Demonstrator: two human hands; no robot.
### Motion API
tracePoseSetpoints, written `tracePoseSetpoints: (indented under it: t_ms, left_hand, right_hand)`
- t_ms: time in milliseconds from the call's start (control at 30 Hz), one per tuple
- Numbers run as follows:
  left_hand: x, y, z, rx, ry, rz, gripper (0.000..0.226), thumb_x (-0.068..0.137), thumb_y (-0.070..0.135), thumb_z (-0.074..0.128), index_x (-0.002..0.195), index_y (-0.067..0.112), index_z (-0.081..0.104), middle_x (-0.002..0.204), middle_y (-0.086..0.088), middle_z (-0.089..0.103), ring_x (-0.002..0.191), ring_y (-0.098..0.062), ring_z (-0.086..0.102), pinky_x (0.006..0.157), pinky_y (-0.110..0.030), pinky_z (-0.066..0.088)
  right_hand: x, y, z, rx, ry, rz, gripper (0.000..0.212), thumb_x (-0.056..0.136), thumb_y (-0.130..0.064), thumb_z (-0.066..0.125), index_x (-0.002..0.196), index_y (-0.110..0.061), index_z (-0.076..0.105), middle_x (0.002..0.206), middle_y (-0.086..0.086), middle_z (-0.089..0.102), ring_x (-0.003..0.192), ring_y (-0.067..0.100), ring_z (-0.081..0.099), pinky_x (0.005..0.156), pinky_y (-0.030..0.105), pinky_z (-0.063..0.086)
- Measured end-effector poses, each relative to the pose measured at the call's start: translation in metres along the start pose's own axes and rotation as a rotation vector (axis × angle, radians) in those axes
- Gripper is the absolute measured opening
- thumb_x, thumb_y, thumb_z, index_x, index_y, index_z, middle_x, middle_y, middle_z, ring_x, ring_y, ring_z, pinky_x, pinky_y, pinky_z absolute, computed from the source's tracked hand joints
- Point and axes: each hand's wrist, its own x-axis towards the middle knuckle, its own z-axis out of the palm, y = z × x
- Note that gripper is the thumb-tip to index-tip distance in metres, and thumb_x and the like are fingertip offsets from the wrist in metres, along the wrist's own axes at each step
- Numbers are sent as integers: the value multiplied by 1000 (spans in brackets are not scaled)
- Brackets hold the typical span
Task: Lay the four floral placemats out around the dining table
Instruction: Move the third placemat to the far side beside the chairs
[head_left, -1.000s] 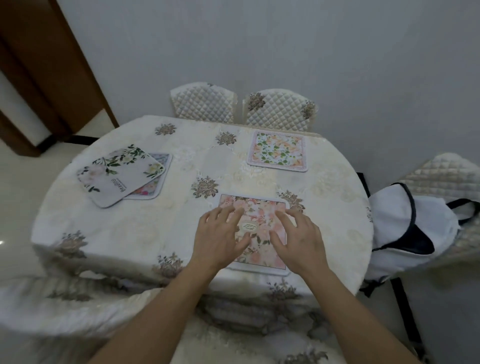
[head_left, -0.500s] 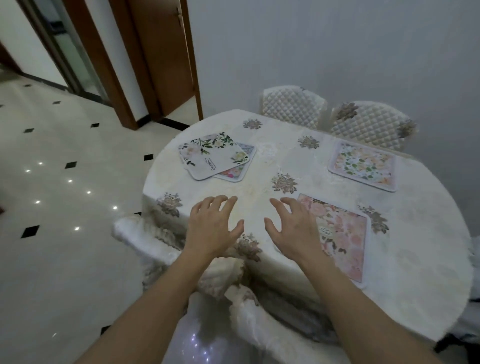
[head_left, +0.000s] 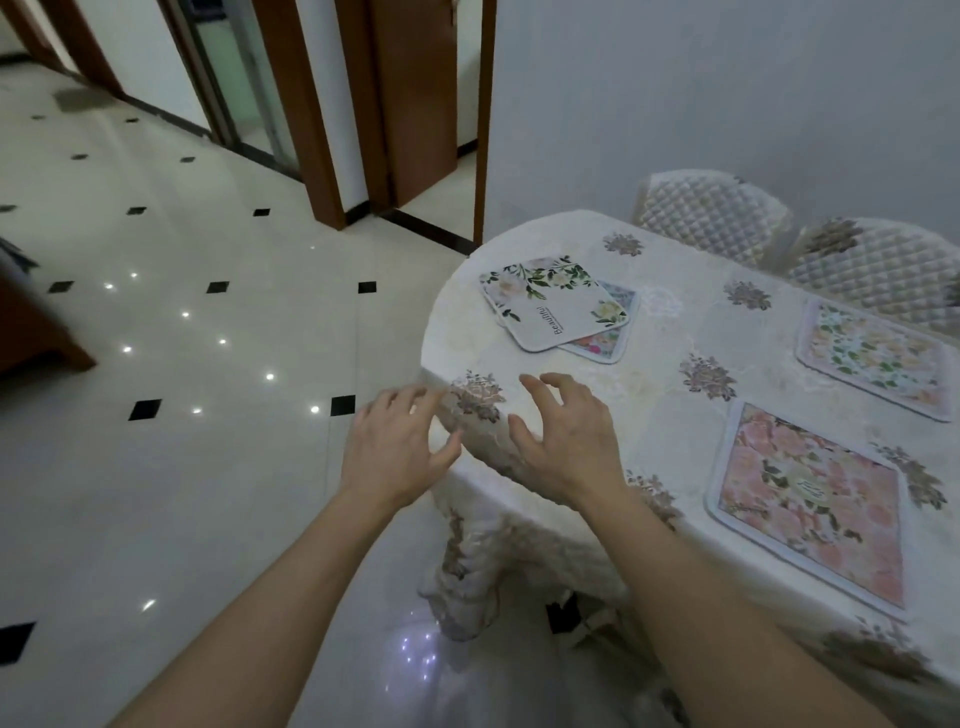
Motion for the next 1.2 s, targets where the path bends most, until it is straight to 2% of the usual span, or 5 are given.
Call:
tracePoseSetpoints:
  t_ms: [167,400,800,1033,1200]
  left_hand:
    - [18,-37,5,-28,0,31,60,81,58,41,125,22,58,120,-3,66,111,-26,58,87,-43,49]
    - [75,-63,32,-49,-50,84,60,82,57,45,130,23,55,125,-2,63,115,-25,56,87,-44,49]
    - [222,-75,85,-9,-152,219,59,84,57,44,132,25,53,125,-1,62,113,-25,56,85,-43,49]
    - [304,-69,123,-43,-179,334,56,83,56,45,126,23,59,119,-2,65,106,-26,60,77,-41,51]
    - [367,-67,169,-88,-267,402,58,82,56,42,122,20,63,114,-2,67,100,-28,62,72,-40,52]
  right_hand:
    - [22,-24,15,-27,-9,35,49,90,-47,50,134,-25,54,130,3,56,116,24,53,96,43,42]
    - [73,-19,52,-20,20,84,51,87,-47,51,132,-22,56,126,4,59,112,25,56,91,43,45]
    - [177,29,98,-21,10,247,54,87,-48,48,132,-21,58,126,7,60,112,28,56,90,45,46]
    - [207,71,111,-88,15,386,51,86,-46,54,131,-22,58,125,6,61,113,28,58,91,44,46]
    - [231,101,131,-140,-7,517,52,85,-47,53,131,-23,58,125,6,62,114,27,59,90,43,48]
